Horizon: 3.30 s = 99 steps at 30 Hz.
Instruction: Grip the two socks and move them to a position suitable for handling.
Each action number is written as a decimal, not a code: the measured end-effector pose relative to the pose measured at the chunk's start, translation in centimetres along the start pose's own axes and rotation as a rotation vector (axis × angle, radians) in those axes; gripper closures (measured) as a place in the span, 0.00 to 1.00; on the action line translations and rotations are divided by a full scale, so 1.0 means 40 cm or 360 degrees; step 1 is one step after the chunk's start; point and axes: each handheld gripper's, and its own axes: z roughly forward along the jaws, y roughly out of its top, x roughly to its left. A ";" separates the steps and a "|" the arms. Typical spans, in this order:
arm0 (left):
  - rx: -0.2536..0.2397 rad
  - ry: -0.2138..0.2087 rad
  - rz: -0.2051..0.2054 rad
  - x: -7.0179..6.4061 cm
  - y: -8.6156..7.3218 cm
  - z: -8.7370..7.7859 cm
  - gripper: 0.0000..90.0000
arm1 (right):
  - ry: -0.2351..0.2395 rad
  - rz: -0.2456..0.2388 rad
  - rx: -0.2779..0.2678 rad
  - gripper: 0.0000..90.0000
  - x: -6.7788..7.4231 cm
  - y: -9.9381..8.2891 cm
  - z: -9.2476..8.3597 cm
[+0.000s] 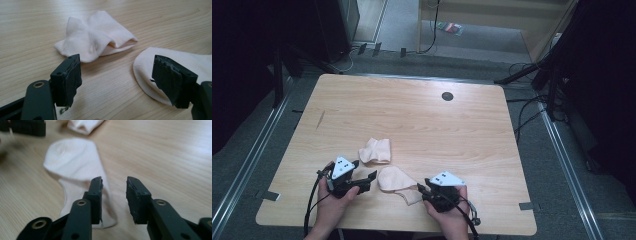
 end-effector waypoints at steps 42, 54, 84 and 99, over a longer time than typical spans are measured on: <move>-0.0032 0.0097 -0.0096 0.060 0.003 -0.020 0.26 | -0.0662 -0.0320 -0.0255 0.98 -0.024 0.046 -0.063; -0.0008 0.0009 -0.0051 0.031 0.002 -0.010 0.27 | -0.0190 -0.0551 -0.0189 0.97 0.121 0.012 0.037; 0.0241 -0.0328 0.0210 -0.067 -0.012 0.047 1.00 | 0.0049 -0.0387 -0.0273 0.97 0.088 0.037 0.013; 0.0174 -0.0377 0.0155 -0.031 -0.001 0.025 0.97 | 0.0044 0.0117 -0.0192 0.59 -0.008 0.013 -0.006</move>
